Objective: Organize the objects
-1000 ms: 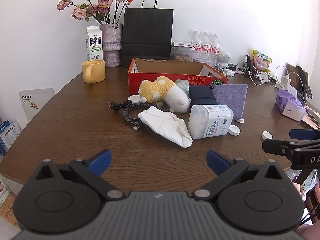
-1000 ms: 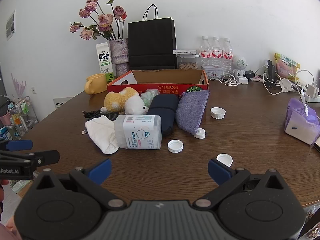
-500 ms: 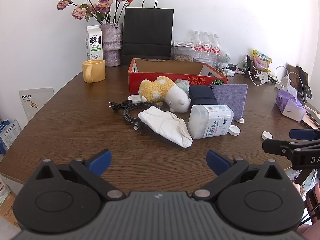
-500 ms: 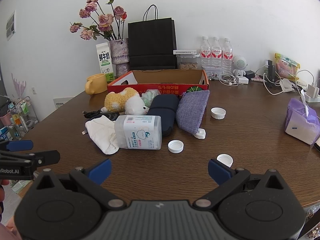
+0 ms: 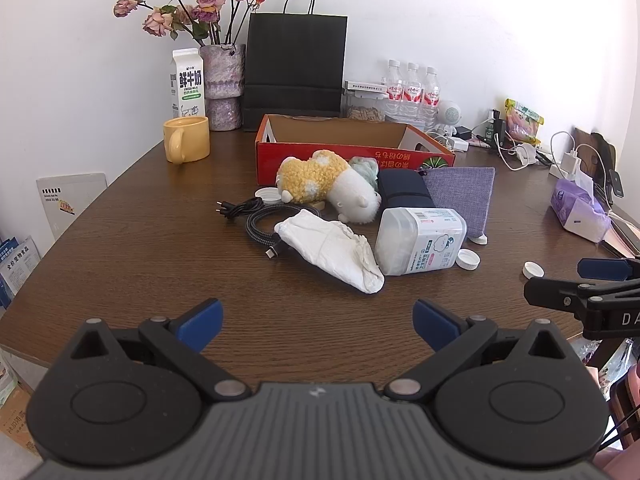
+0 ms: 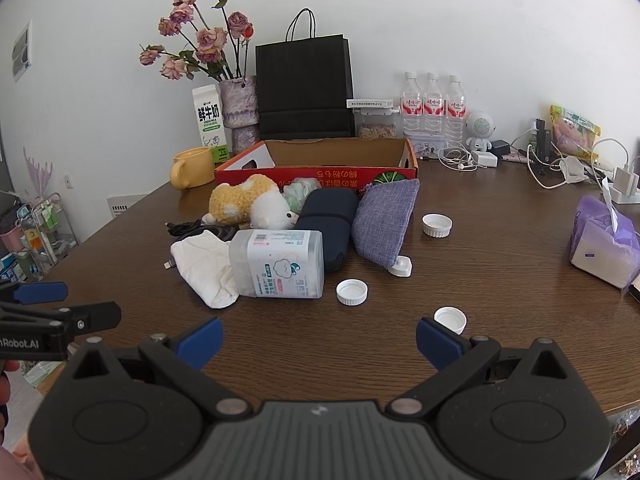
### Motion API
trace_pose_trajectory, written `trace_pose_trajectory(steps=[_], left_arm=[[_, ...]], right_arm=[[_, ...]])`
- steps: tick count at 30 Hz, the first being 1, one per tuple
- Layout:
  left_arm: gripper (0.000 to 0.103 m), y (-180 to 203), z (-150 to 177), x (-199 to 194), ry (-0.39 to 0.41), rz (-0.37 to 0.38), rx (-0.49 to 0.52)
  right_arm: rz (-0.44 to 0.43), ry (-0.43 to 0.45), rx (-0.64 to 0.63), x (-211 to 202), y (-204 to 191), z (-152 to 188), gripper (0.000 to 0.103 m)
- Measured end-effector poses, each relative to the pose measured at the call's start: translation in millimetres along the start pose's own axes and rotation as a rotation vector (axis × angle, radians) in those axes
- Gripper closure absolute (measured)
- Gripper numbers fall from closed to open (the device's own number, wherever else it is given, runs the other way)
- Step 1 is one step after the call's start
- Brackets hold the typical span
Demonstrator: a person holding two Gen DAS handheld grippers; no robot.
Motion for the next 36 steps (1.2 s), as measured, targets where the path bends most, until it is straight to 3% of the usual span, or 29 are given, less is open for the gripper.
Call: trace_pose_trajectory(steps=[36], left_arm=[[0.000, 0.8, 1.9, 3.2, -0.008, 0.004, -0.007]], right_arm=[[-0.001, -0.004, 0.000, 2.3, -0.9, 0.9, 0.000]])
Point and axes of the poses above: each gripper's, at about its wrist camera, not at the fingertips, and x roughly the way its jaws point, y to its right, z to its underside, the point moved 4 cm from there along x, roughly the way its jaws point, and after that the axes turned 5 degrees about x, right-handed, at the moved point
